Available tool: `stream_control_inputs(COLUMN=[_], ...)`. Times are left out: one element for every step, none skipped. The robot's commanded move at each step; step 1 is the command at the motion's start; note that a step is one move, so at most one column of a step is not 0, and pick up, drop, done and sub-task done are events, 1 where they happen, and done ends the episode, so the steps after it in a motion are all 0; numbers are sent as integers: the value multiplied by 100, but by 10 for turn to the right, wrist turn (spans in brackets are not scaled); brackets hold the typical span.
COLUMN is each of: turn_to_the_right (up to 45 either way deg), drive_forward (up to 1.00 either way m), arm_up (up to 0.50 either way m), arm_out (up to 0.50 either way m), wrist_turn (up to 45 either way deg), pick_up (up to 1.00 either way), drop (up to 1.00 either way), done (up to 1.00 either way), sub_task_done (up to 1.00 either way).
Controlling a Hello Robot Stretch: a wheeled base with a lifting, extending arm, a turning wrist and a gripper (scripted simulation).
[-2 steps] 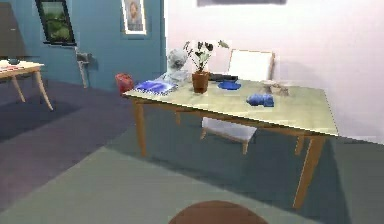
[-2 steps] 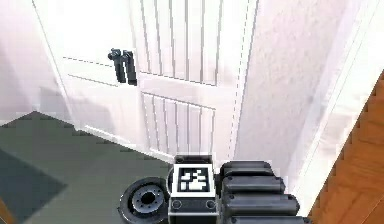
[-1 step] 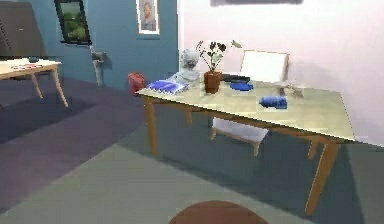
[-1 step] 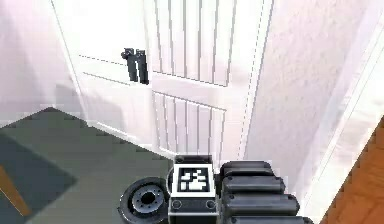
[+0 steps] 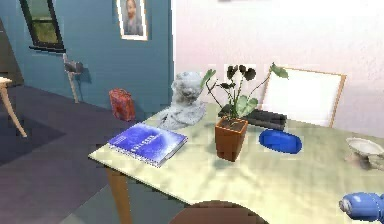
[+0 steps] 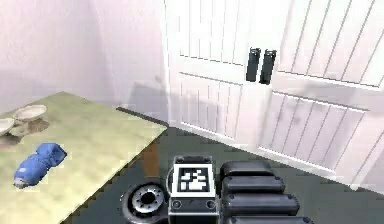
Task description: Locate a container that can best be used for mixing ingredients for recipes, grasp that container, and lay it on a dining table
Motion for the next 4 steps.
stream_control_inputs(turn_to_the_right=[0, 450, 270, -450], drive_forward=[20, 0, 0, 0], arm_up=[0, 0, 0, 0], arm_out=[0, 0, 0, 0], wrist_turn=[0, 0, 0, 0], pick_up=[0, 0, 0, 0], drop=[0, 0, 0, 0], done=[0, 0, 0, 0], sub_task_done=[0, 0, 0, 0])
